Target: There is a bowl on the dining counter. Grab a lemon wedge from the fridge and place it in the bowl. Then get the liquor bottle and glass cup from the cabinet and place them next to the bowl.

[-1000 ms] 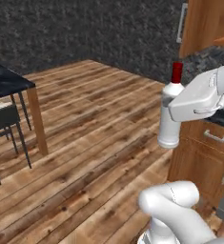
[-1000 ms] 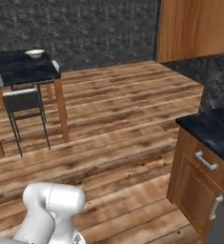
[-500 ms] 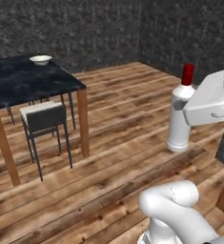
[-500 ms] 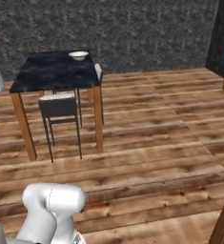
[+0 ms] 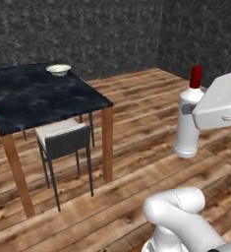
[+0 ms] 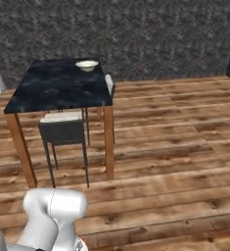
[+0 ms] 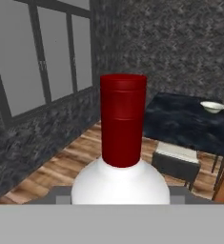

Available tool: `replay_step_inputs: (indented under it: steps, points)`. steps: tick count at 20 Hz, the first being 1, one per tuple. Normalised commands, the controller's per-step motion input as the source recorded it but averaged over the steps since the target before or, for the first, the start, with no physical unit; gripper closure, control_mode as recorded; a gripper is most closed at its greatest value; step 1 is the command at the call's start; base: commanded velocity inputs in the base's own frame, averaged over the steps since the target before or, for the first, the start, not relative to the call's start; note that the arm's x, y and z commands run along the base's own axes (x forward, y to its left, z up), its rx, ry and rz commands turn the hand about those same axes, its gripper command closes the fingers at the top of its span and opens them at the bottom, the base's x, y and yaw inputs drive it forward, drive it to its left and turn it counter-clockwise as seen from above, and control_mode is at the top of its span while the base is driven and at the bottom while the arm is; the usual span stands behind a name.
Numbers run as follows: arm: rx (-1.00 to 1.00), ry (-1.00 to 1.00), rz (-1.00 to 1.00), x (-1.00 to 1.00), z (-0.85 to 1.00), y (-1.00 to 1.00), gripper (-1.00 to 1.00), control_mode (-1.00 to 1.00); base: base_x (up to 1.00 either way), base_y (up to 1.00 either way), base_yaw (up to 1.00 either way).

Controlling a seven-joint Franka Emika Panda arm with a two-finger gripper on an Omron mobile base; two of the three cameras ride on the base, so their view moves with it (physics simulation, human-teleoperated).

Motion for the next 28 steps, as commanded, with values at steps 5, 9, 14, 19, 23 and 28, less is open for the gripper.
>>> replay_step_inputs:
  steps: [5, 9, 14, 19, 23, 28]
  points:
    - [0.0, 0.0, 0.0, 0.0, 0.0, 0.0, 1.0, 1.0, 1.0, 0.32, 0.03]
    - [0.0, 0.0, 0.0, 0.0, 0.0, 0.0, 1.0, 1.0, 1.0, 0.07, 0.07]
    - [0.0, 0.0, 0.0, 0.0, 0.0, 0.0, 1.0, 1.0, 1.0, -0.05, 0.17]
    - [0.0, 0.0, 0.0, 0.0, 0.0, 0.0, 1.0, 1.0, 1.0, -0.46, 0.34]
    - [0.0, 0.0, 0.0, 0.0, 0.0, 0.0, 1.0, 1.0, 0.89, -0.8, 0.4]
    - [0.0, 0.0, 0.0, 0.0, 0.0, 0.0, 1.0, 1.0, 0.67, -1.0, 0.42]
